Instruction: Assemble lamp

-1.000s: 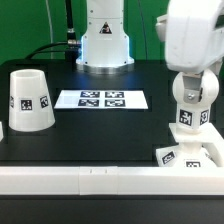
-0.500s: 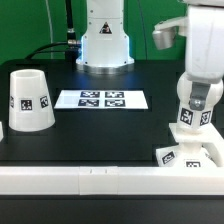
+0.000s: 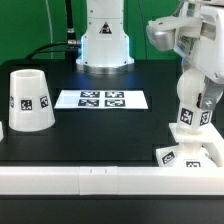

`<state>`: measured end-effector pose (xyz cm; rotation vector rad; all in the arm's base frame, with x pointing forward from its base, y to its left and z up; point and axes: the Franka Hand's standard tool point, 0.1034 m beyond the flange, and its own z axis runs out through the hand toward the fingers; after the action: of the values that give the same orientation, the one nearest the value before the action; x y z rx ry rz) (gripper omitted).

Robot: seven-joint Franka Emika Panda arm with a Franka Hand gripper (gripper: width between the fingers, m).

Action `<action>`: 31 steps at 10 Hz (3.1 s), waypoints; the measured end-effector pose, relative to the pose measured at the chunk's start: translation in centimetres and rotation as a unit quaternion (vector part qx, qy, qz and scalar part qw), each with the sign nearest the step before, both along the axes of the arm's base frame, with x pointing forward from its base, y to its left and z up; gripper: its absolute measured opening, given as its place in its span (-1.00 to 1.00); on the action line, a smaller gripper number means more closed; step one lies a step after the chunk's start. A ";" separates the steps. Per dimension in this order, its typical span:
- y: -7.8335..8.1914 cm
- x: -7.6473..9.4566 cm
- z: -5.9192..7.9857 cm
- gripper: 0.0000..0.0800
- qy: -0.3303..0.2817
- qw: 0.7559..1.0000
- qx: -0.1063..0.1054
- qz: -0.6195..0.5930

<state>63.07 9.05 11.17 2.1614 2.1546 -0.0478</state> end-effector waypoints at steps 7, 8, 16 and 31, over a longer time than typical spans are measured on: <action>-0.7 -0.1 0.0 0.44 -0.002 0.992 0.008 -0.122; -0.9 -0.3 -0.1 0.44 0.003 0.987 0.006 -0.162; -0.7 -0.2 -0.1 0.44 -0.018 0.889 0.024 -0.456; 0.1 -0.6 -0.4 0.44 -0.010 0.328 0.029 -0.944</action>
Offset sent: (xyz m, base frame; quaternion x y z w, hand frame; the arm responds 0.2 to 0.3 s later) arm 0.0000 0.0000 0.0000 0.0000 0.0000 0.0650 0.9979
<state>62.51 9.13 10.76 2.8493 -1.3844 -0.0625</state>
